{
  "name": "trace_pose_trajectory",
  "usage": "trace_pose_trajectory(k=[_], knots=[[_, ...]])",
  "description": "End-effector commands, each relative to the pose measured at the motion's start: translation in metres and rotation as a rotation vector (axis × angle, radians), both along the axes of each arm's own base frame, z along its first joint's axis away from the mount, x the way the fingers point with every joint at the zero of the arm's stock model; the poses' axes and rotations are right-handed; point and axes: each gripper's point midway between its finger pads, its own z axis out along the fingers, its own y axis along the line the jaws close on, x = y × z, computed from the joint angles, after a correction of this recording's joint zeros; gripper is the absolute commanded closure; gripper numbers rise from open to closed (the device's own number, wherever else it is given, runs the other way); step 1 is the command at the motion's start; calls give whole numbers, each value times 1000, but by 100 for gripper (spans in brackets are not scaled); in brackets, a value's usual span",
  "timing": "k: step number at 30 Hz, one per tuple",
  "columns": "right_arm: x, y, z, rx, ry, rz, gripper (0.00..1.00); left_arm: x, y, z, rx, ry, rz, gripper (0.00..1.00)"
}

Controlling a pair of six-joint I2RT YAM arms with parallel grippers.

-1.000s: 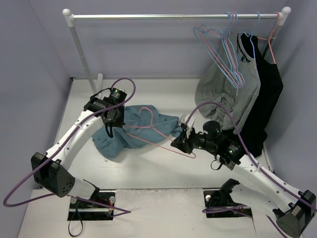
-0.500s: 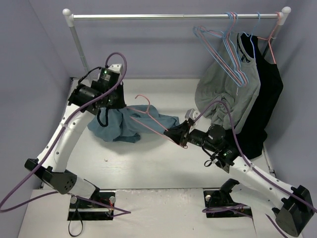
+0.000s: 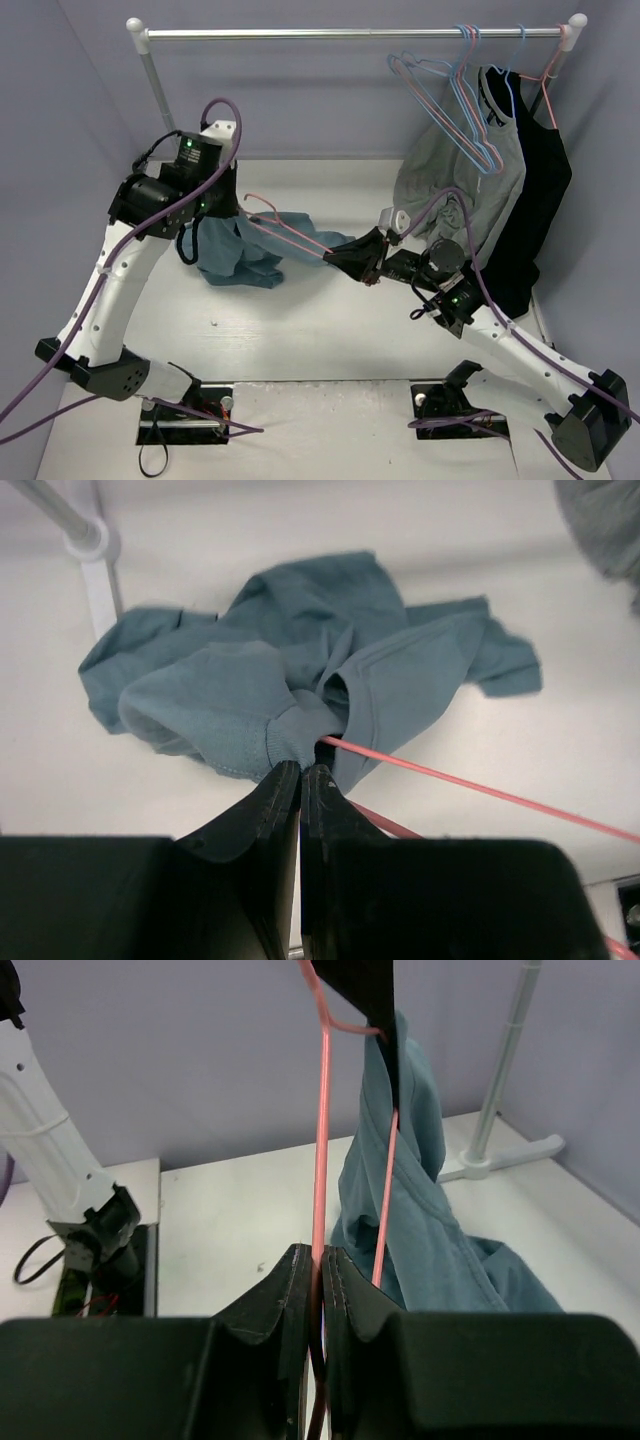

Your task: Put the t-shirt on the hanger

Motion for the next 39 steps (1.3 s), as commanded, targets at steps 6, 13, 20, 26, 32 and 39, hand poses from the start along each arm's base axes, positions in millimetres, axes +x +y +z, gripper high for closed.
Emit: trace_pose_trajectory(k=[6, 13, 20, 26, 32, 39], knots=[[-24, -2, 18, 80, -72, 98, 100, -17, 0, -33, -12, 16, -46, 94], [-14, -2, -7, 78, -40, 51, 100, -30, -5, -45, -75, 26, -71, 94], [2, -2, -22, 107, 6, 38, 100, -40, -1, -75, -110, 26, -47, 94], [2, 4, -27, 108, 23, 95, 100, -44, -14, -88, -159, 32, -104, 94], [8, 8, -31, 107, 31, 96, 100, -44, -24, -81, -196, -2, -159, 94], [10, 18, -34, 97, 35, 164, 100, -44, -33, -72, -212, -35, -227, 94]])
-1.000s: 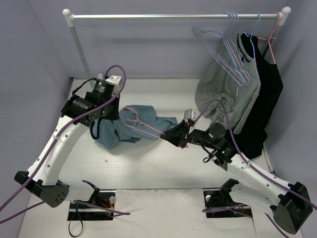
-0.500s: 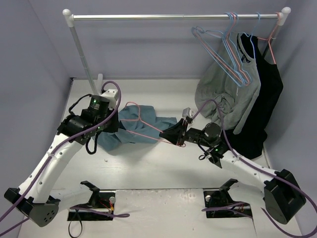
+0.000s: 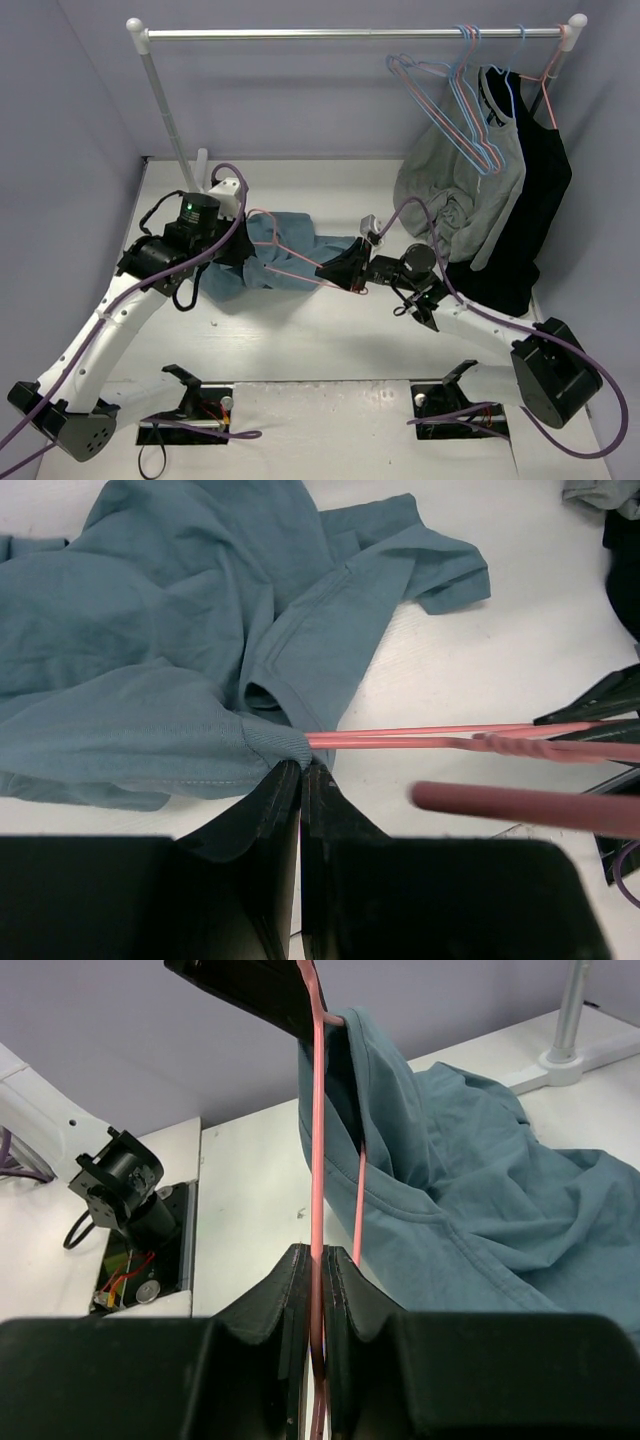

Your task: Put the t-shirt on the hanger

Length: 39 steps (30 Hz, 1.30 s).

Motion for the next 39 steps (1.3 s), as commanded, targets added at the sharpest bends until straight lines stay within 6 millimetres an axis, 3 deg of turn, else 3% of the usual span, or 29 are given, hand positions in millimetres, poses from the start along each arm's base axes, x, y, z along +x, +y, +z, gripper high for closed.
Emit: trace_pose_trajectory(k=[1, 8, 17, 24, 31, 38, 39], knots=[[0, 5, 59, 130, -185, 52, 100, 7, -16, 35, -72, -120, -78, 94], [9, 6, 66, 180, -180, 72, 100, 5, -32, 41, -101, -109, -170, 94], [13, 10, 59, 180, -157, 103, 100, 15, -33, 19, -78, -114, -165, 94], [17, 11, 47, 158, -140, 95, 100, 17, -26, 7, -29, -101, -144, 77], [21, 14, 37, 141, -117, 100, 100, 17, -26, 7, -24, -96, -148, 49], [23, 17, 30, 130, -98, 102, 100, 5, -17, 35, 9, -115, -172, 44], [24, 17, 30, 130, -97, 102, 100, 1, -11, 31, 36, -100, -174, 44]])
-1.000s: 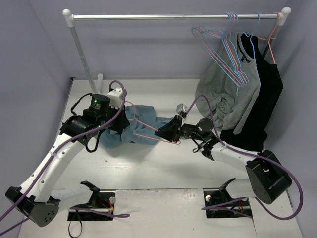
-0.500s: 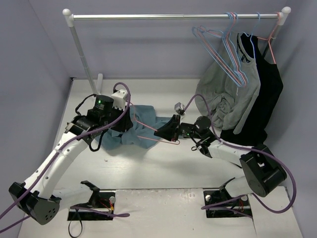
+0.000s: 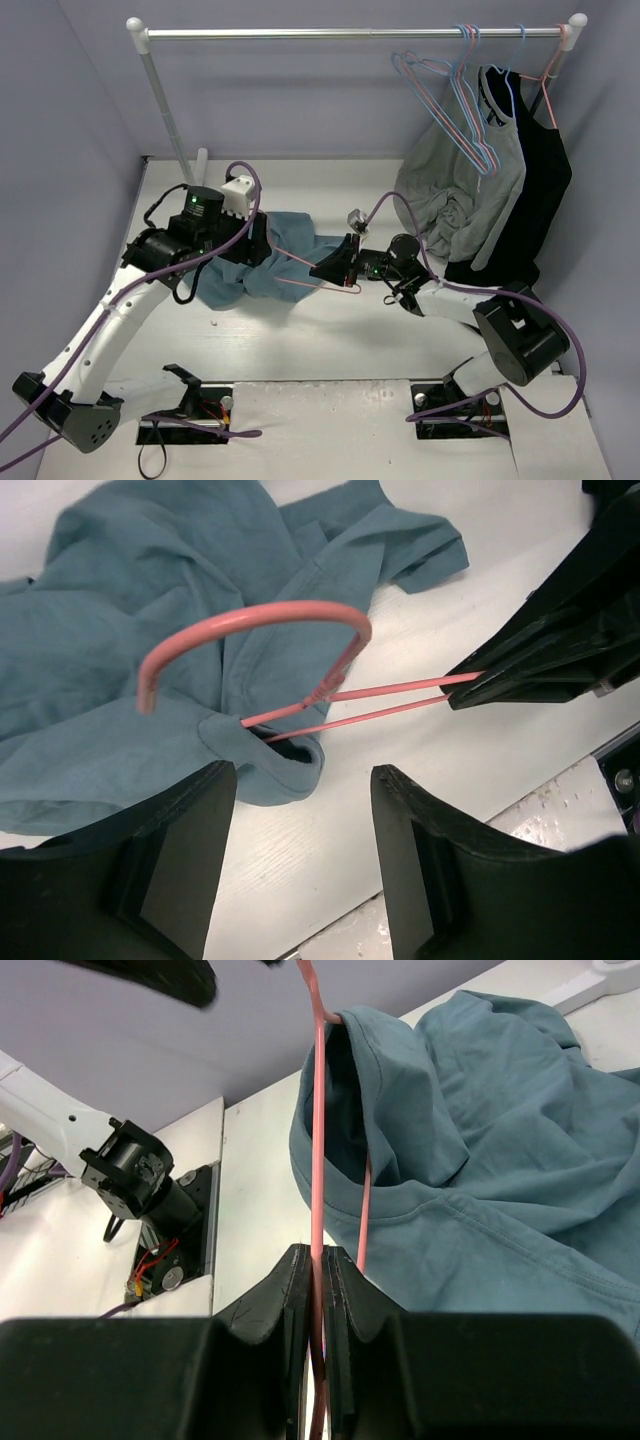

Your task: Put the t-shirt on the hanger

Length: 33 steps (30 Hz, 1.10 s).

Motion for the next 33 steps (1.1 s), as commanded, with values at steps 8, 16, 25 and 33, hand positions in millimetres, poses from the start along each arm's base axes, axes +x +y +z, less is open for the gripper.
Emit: trace_pose_trajectory(k=[8, 16, 25, 33], knots=[[6, 4, 69, 163, -287, 21, 100, 0, 52, 11, 140, -101, 106, 44], [5, 5, 71, 158, -292, 39, 100, 19, 76, 0, 19, -88, 74, 44], [1, 4, 74, 159, -293, 55, 100, 34, 48, -7, -69, -132, -159, 44], [-2, 3, 78, 166, -295, 65, 100, 43, 55, -29, 24, -131, -202, 44]])
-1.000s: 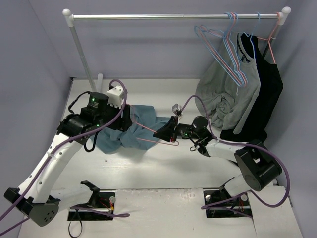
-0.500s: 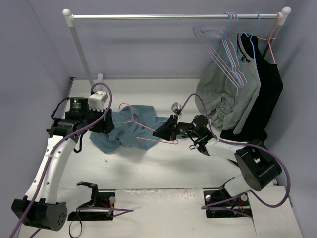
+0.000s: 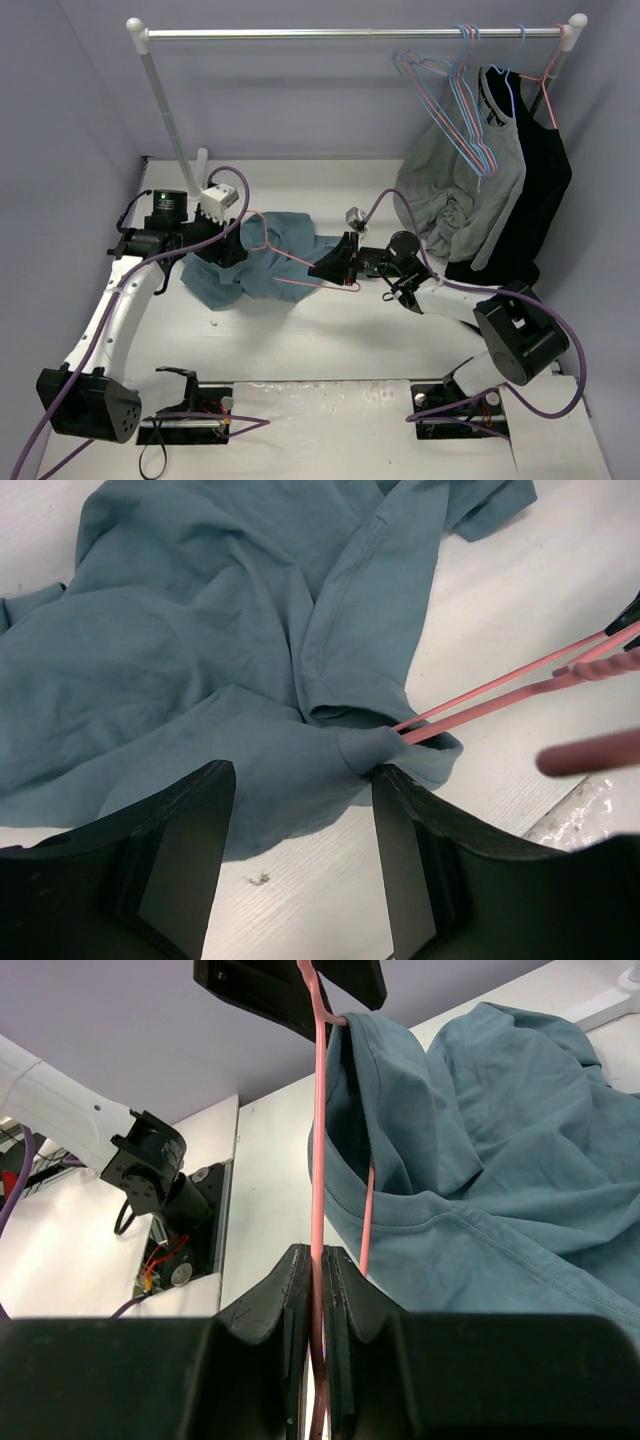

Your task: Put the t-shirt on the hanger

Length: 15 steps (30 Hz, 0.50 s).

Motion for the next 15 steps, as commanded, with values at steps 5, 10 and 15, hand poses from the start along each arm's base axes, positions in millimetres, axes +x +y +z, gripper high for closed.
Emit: trace_pose_trajectory(k=[5, 10, 15], knots=[[-1, 1, 69, 158, -262, 32, 100, 5, -15, 6, -32, -102, -160, 44], [-1, 0, 73, 159, -270, 47, 100, -2, -25, 2, -88, -76, -211, 52], [0, -4, 80, 164, -272, 51, 100, -5, -32, 5, -130, -73, -241, 75]])
